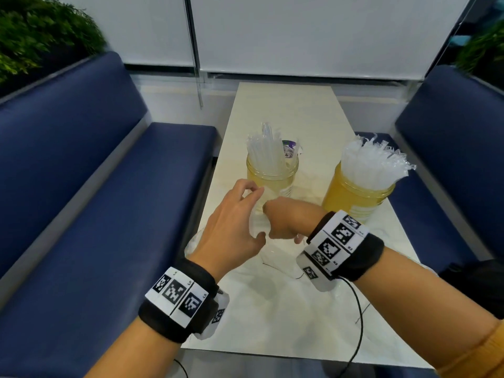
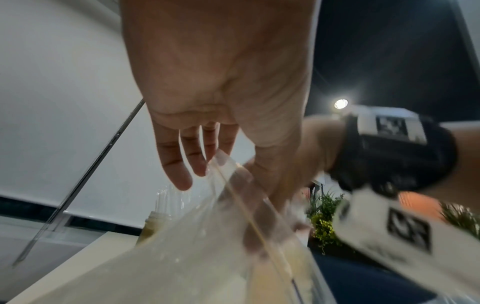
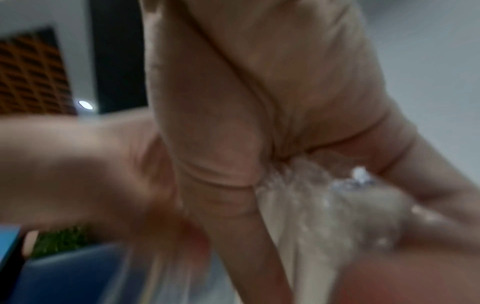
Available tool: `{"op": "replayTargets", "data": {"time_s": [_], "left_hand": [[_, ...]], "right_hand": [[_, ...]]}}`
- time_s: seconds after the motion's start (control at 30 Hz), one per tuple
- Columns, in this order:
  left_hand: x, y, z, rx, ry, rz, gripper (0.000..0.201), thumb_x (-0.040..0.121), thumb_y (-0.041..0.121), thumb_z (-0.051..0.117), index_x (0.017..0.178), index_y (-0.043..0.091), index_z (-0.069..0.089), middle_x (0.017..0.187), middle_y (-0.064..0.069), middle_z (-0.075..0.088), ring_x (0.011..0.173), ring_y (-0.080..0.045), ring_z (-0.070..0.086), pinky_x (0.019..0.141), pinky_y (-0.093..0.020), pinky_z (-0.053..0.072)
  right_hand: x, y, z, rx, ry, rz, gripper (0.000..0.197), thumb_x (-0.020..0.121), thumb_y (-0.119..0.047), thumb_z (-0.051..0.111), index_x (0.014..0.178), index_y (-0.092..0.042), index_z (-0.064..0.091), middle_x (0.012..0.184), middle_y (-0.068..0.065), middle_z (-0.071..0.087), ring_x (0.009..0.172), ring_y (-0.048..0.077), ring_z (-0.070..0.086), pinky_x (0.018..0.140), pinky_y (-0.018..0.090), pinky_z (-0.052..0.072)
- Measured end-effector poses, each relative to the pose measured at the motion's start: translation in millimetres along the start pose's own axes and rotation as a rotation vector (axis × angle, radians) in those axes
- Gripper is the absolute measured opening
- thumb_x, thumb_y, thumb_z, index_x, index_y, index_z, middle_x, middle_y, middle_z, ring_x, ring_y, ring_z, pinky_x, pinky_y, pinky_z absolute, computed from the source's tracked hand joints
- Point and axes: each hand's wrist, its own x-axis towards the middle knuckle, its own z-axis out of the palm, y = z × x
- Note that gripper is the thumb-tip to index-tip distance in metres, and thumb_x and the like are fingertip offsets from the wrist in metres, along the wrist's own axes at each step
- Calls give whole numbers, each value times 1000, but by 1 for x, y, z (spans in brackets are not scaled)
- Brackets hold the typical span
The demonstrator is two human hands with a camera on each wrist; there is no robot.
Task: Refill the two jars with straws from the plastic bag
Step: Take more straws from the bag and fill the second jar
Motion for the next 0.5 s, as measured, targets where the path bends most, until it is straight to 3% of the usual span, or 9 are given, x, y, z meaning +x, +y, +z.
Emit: {"op": "replayTargets", "data": {"time_s": [0.1, 0.17, 0.23, 0.27, 0.37, 0.43, 0.5], "left_hand": [[0, 1, 4, 72, -29, -34, 97, 67, 54, 87, 148, 25, 42, 142, 15, 32, 117, -8, 44, 91, -24, 51], [1, 3, 4, 129, -7, -48, 100, 62, 66, 84, 145, 26, 46, 139, 15, 36, 117, -9, 41, 85, -23, 47], [5, 4, 3, 172, 62, -53, 97, 57, 73, 80, 137, 24, 55, 132, 12, 45, 110, -11, 43, 78, -23, 45], [7, 5, 3, 175, 120, -55, 90, 57, 74, 80, 129, 23, 61, 127, 11, 50, 105, -12, 45, 75, -24, 45], [14, 5, 4, 131, 323, -37, 54, 67, 61, 81, 101, 20, 72, 103, 7, 61, 87, -13, 49, 62, -28, 46], [18, 4, 5, 80, 408, -25, 34, 71, 45, 83, 83, 15, 71, 87, 4, 62, 75, -16, 51, 54, -34, 47], [21, 3, 4, -12, 417, -58, 29, 74, 40, 75, 73, 13, 68, 78, 4, 60, 69, -17, 52, 51, -36, 45]], "right_hand": [[-28, 5, -27, -71, 61, -43, 32, 99, -14, 58, 130, -6, 55, 79, 1, 52, 52, 11, 43, 44, 21, 33], [-42, 8, -42, -74, 106, -65, 34, 97, -18, 62, 129, -9, 56, 92, 3, 61, 55, 12, 50, 48, 22, 36], [-55, 9, -54, -70, 143, -84, 39, 95, -21, 65, 131, -12, 56, 112, 4, 64, 75, 18, 59, 61, 24, 42], [-60, 8, -58, -69, 164, -93, 40, 93, -22, 67, 131, -14, 56, 112, 4, 64, 83, 20, 58, 64, 25, 42], [-71, 7, -66, -9, 240, -116, 37, 88, -21, 72, 123, -18, 59, 93, -1, 59, 78, 19, 56, 53, 22, 36], [-74, 8, -70, 102, 305, -136, 37, 82, -22, 77, 117, -21, 64, 93, -2, 61, 73, 16, 59, 53, 22, 40], [-73, 12, -74, 236, 368, -157, 38, 75, -22, 84, 109, -24, 68, 95, -2, 63, 71, 13, 63, 53, 23, 47]]}}
